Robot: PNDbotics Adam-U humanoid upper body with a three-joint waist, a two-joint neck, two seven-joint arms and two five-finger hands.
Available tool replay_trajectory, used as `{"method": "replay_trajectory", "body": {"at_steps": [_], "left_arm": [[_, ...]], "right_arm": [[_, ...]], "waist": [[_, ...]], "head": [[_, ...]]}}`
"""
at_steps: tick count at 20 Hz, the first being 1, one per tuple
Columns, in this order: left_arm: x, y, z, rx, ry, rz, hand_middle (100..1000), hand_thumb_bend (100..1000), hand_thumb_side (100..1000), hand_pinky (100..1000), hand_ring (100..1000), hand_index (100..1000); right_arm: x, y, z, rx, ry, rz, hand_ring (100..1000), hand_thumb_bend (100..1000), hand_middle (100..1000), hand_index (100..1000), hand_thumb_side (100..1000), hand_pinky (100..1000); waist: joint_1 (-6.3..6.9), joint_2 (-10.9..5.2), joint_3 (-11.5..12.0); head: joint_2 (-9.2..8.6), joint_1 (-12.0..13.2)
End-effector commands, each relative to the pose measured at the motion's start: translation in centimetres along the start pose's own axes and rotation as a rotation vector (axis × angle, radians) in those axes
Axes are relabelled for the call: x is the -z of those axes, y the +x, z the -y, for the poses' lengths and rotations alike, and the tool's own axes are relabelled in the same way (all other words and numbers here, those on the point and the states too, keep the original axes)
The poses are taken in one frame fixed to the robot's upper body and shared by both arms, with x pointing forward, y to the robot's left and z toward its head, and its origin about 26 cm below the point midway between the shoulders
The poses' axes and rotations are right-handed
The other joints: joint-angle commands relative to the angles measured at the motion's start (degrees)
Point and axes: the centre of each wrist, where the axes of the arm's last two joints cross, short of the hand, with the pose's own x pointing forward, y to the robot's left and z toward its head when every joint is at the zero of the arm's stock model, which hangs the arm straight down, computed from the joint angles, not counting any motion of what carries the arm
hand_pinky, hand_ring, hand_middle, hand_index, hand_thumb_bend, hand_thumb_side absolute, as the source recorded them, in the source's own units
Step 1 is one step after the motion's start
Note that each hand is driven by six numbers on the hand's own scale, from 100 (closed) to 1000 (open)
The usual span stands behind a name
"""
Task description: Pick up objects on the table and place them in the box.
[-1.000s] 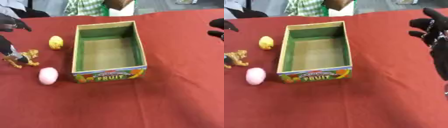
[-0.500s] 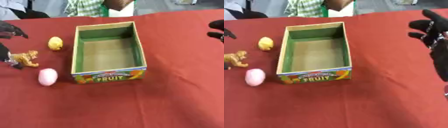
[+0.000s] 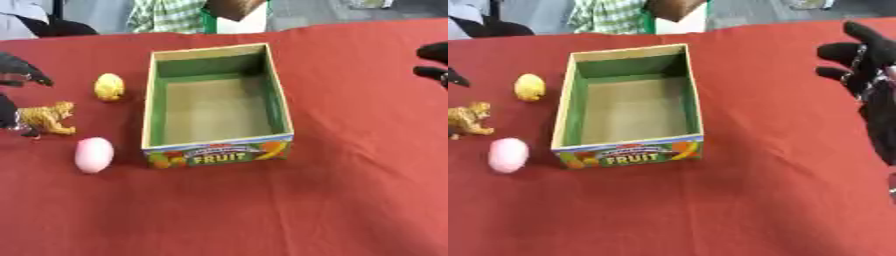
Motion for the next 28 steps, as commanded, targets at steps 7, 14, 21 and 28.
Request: {"method": "replay_trajectory", "body": {"at_steps": [7, 14, 21, 28], "left_arm": [[0.7, -1.9, 0.1, -0.002, -0.046, -0.089, 926, 524, 453, 727, 929, 1000], [1.8, -1.9, 0.5, -0.01, -0.081, -0.111, 899, 487, 471, 718, 917, 1000], [2.3, -1.5, 0.4, -0.035, -0.079, -0.1, 825, 426, 452, 679, 867, 1000], [1.7, -0.9, -0.6, -0.054, -0.033, -0.114, 673, 100, 293, 522, 731, 798]], "right_arm": [[0.5, 0.7, 0.3, -0.022, 0.012, 0.029, 874, 100, 747, 962, 1000, 834], [0.5, 0.7, 0.2, -0.023, 0.012, 0.03, 874, 100, 745, 962, 1000, 834], [0.4, 0.7, 0.2, -0.021, 0.009, 0.029, 875, 100, 744, 963, 1000, 835], [0.4, 0.6, 0.1, -0.018, 0.008, 0.027, 876, 100, 744, 964, 1000, 836]], "waist": [[-0.21, -0.54, -0.14], [-0.35, -0.19, -0.27], [-0.49, 0.04, -0.36], [-0.66, 0.05, -0.42]], "head": [[-0.88, 0.05], [-1.09, 0.03], [-1.09, -0.03], [-0.93, -0.67]]}}
